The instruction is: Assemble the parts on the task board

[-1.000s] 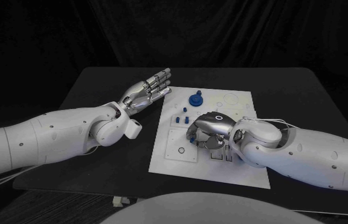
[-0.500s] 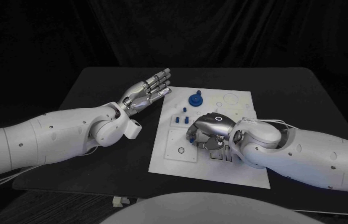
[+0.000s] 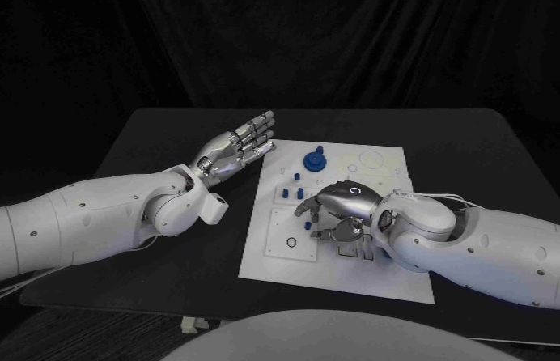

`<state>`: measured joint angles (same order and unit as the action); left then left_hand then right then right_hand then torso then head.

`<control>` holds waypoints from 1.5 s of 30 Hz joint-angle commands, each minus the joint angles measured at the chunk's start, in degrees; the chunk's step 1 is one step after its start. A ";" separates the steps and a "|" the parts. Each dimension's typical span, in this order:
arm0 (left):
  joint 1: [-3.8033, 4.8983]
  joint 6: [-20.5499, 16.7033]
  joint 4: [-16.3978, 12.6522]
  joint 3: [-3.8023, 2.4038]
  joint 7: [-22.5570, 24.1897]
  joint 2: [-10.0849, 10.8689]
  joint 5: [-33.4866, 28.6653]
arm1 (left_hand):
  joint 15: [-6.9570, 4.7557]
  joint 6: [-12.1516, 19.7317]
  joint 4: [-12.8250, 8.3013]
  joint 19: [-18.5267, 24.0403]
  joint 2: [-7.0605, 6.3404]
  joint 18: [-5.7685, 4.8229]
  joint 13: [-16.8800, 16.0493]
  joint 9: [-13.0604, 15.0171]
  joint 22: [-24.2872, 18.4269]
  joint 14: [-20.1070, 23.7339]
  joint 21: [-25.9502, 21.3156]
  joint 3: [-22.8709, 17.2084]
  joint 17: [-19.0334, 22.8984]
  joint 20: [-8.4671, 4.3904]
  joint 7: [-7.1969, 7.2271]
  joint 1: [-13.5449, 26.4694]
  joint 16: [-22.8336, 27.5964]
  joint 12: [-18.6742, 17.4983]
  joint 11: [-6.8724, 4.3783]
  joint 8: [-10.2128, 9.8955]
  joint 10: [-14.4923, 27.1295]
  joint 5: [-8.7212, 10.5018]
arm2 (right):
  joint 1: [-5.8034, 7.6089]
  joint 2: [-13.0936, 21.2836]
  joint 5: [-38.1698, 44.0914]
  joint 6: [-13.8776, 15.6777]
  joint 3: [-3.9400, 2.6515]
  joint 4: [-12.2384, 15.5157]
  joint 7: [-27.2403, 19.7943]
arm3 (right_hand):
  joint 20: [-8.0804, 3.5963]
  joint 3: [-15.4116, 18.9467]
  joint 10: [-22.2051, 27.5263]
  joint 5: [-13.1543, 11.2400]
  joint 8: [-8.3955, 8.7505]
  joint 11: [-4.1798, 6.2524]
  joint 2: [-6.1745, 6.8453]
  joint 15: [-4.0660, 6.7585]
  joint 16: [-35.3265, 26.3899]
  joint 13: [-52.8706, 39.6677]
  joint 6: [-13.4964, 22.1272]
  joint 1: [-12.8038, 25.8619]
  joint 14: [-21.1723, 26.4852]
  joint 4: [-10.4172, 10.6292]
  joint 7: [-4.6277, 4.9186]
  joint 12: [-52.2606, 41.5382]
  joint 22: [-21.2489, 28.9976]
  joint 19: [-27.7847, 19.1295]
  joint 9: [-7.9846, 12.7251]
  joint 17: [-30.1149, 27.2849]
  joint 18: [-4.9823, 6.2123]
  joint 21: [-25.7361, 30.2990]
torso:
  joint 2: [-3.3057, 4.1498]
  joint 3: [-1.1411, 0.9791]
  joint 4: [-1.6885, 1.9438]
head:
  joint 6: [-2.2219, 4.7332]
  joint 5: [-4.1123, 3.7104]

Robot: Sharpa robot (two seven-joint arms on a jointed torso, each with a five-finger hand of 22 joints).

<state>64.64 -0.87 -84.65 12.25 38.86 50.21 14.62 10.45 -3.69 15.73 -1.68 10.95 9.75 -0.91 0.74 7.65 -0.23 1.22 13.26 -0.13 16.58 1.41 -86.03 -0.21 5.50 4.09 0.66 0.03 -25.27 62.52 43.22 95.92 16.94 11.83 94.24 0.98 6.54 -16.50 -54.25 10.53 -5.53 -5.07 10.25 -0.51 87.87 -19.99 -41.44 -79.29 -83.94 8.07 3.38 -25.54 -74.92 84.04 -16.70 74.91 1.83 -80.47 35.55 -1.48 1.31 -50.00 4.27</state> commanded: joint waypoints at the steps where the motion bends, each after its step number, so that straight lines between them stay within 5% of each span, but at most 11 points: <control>1: -0.09 0.51 -0.07 -0.06 3.89 -0.10 -0.42 | 0.43 0.05 0.65 -0.15 -0.22 -0.01 -0.02 -0.02 -0.11 0.09 0.15 0.17 0.02 0.18 -0.16 0.19 -0.01 -0.13 0.40 0.05 -0.15 0.31 | -0.15 0.79 1.63 4.41 -0.02 0.78 1.47 | 0.47 2.65 0.67 -1.66 0.20 0.17 -0.22 -0.45 -0.21 -0.46 1.05 -0.15 -4.43 1.50 -0.31 -0.74 -11.46 0.03 1.10 11.38 0.89 0.28 | 0.00 0.00 0.01 | 0.00 0.06; 9: -0.12 0.44 -0.04 -0.06 4.04 -0.04 -0.42 | 0.41 0.07 0.75 -0.14 -0.28 -0.03 -0.02 -0.03 -0.15 0.11 0.14 0.29 0.04 0.17 -0.05 0.35 0.03 -0.14 0.40 0.04 -0.15 0.45 | 0.54 5.09 1.78 10.50 -0.04 4.09 -0.17 | 0.35 6.53 0.96 -3.77 -0.32 0.36 -0.14 -0.20 0.04 -1.33 1.68 -1.74 -4.63 5.53 -0.70 -2.36 -11.67 0.46 2.90 11.75 0.74 -0.21 | 0.01 -0.01 0.01 | 0.00 -0.23; 15: -0.14 0.19 0.03 -0.06 4.42 -0.01 -0.42 | 0.22 0.19 1.00 -0.09 -0.18 -0.07 -0.02 -0.06 -0.31 0.15 0.11 0.75 0.06 0.12 0.24 1.33 0.07 -0.11 0.33 0.01 -0.15 0.98 | 3.18 9.94 0.09 15.60 -0.04 7.32 -1.85 | -0.11 6.64 -0.75 -2.38 -3.07 1.07 -1.41 0.39 0.76 -1.67 -2.89 -2.78 -5.16 7.42 1.07 -3.63 -12.33 1.60 3.16 12.88 0.28 -1.97 | -0.01 -0.03 0.01 | 0.00 -1.18; 17: -0.15 0.06 0.10 -0.06 4.65 -0.06 -0.42 | -0.08 1.10 1.01 -0.01 0.08 -0.06 0.05 -0.22 -0.58 0.23 0.05 1.41 0.13 0.08 3.21 2.77 0.21 -0.59 -0.80 -0.15 -0.07 1.80 | 4.40 11.60 -1.40 16.92 -0.04 8.39 -2.17 | -0.55 6.06 -2.77 -0.90 -3.61 1.83 -1.84 0.99 1.22 -1.89 -4.55 -3.78 -5.48 7.17 1.22 -4.49 -12.77 2.33 3.16 13.59 -0.04 -3.18 | 0.00 -0.03 0.02 | 0.00 -1.49; 22: -0.21 -0.36 0.43 -0.06 5.12 -0.35 -0.42 | -0.98 1.24 1.09 0.13 0.29 0.08 0.08 -0.24 -0.96 0.23 -0.04 2.27 0.13 -0.09 4.10 4.68 0.21 -0.79 -1.65 -0.18 -0.04 3.58 | 7.25 14.62 -3.58 18.67 -0.03 9.32 -2.12 | -1.51 5.77 -4.98 -0.28 -3.18 2.94 -1.75 1.96 1.37 -2.35 -5.35 -4.25 -5.59 7.37 1.36 -5.57 -12.96 2.68 3.72 13.84 -0.19 -3.75 | -0.03 -0.03 0.00 | 0.00 -2.04; 28: -0.28 -1.02 0.54 -0.06 5.73 -0.46 -0.42 | -1.57 2.22 1.03 0.27 0.32 0.26 0.16 -0.41 -1.38 0.23 -0.13 3.05 0.13 -0.13 5.66 6.48 0.21 -1.33 -1.43 -0.35 0.01 6.11 | 8.46 16.53 -4.61 20.19 -0.01 8.15 -2.15 | -3.26 6.33 -10.59 -2.43 -3.05 4.97 -1.45 3.78 2.13 -6.12 -7.65 -3.72 -6.06 8.04 1.46 -11.16 -14.45 5.03 4.32 15.09 -1.34 -7.85 | -0.02 -0.04 0.01 | 0.00 -2.62; 30: -0.29 -1.19 0.59 -0.06 5.82 -0.46 -0.42 | -1.69 2.49 1.01 0.33 0.52 0.31 0.23 -0.46 -1.56 0.23 -0.16 3.56 0.13 -0.12 6.19 8.08 0.21 -1.77 -0.88 -0.39 0.05 8.39 | 8.56 16.80 -4.75 20.50 -0.01 7.45 -2.10 | -3.64 6.89 -11.28 -4.10 -3.14 5.17 -1.44 4.07 2.13 -7.89 -8.97 -2.69 -6.06 8.33 1.42 -12.95 -14.98 5.82 4.49 15.09 -1.75 -9.27 | -0.01 -0.03 -0.01 | 0.00 -2.73; 31: -0.29 -1.31 0.64 -0.06 5.86 -0.45 -0.42 | -1.60 2.55 1.02 0.35 0.86 0.31 0.24 -0.47 -1.68 0.23 -0.18 4.18 0.13 -0.07 6.28 10.11 0.21 -1.92 -0.55 -0.40 0.06 11.50 | 8.59 16.91 -4.81 20.55 0.00 6.99 -2.03 | -3.72 7.14 -11.57 -4.76 -3.14 5.23 -1.56 4.11 2.13 -8.55 -9.54 -2.13 -6.06 8.38 1.48 -13.53 -15.08 5.96 4.58 15.09 -1.83 -9.53 | 0.00 -0.03 -0.01 | 0.00 -2.78; 33: -0.30 -1.57 0.74 -0.06 5.99 -0.41 -0.42 | -1.44 2.65 1.08 0.36 1.08 0.31 0.29 -0.49 -1.75 0.23 -0.18 4.46 0.13 -0.02 6.27 11.36 0.21 -2.21 -0.26 -0.42 0.06 12.72 | 8.61 17.07 -4.90 20.56 0.01 6.01 -1.95 | -3.81 8.00 -12.69 -6.86 -3.71 5.35 -1.94 4.21 2.13 -9.62 -11.75 0.03 -6.06 8.48 1.47 -14.35 -15.08 5.96 4.48 15.09 -1.83 -9.53 | 0.00 -0.02 -0.04 | 0.00 -2.58; 39: -0.32 -3.14 0.78 -0.06 6.55 -0.19 -0.42 | -1.63 2.65 1.00 0.35 1.37 0.31 0.37 -0.49 -1.80 0.23 -0.18 4.44 0.13 -0.01 6.28 11.99 0.21 -2.69 -0.63 -0.42 0.09 12.63 | 8.59 17.29 -4.98 18.68 0.02 4.27 -1.37 | -3.87 8.46 -14.33 -7.18 -2.89 5.09 -2.52 4.12 0.93 -5.53 -14.34 1.31 -5.60 8.32 1.41 -4.82 -15.08 5.96 4.97 13.06 -1.83 -9.53 | 0.11 -0.03 0.06 | 0.00 -3.12; 45: -0.33 -3.83 1.15 -0.06 6.76 -0.05 -0.42 | -2.12 2.23 0.89 0.37 1.21 0.38 0.32 -0.39 -1.94 0.23 -0.18 3.96 0.13 -0.23 5.33 10.96 0.21 -2.51 -2.27 -0.33 0.05 9.73 | 8.17 17.14 -4.66 13.90 0.03 3.08 0.76 | -2.47 8.68 -8.69 -5.82 -1.19 2.87 -1.72 2.36 0.34 -2.03 -13.47 0.64 -5.35 8.03 2.54 3.87 -14.50 5.13 5.71 12.03 -1.39 -8.07 | 0.03 -0.03 0.05 | 0.00 -3.47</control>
<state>64.39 -3.30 -83.48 12.25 38.86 50.19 14.61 8.68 -1.47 16.82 -1.68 12.46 9.75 -0.60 0.30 5.77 0.07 1.22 17.51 -0.07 16.58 7.15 -74.56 -0.21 3.00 2.38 0.45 0.08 -15.04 70.95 60.41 91.21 34.19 11.87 97.54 -0.37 3.74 -8.05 -63.73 4.40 -6.97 -1.97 8.02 2.18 88.35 -22.28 -55.23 -78.57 -84.04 16.11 5.80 -22.37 -74.93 84.02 -11.09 74.91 0.88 -88.95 35.61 -1.52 1.33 -50.00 0.94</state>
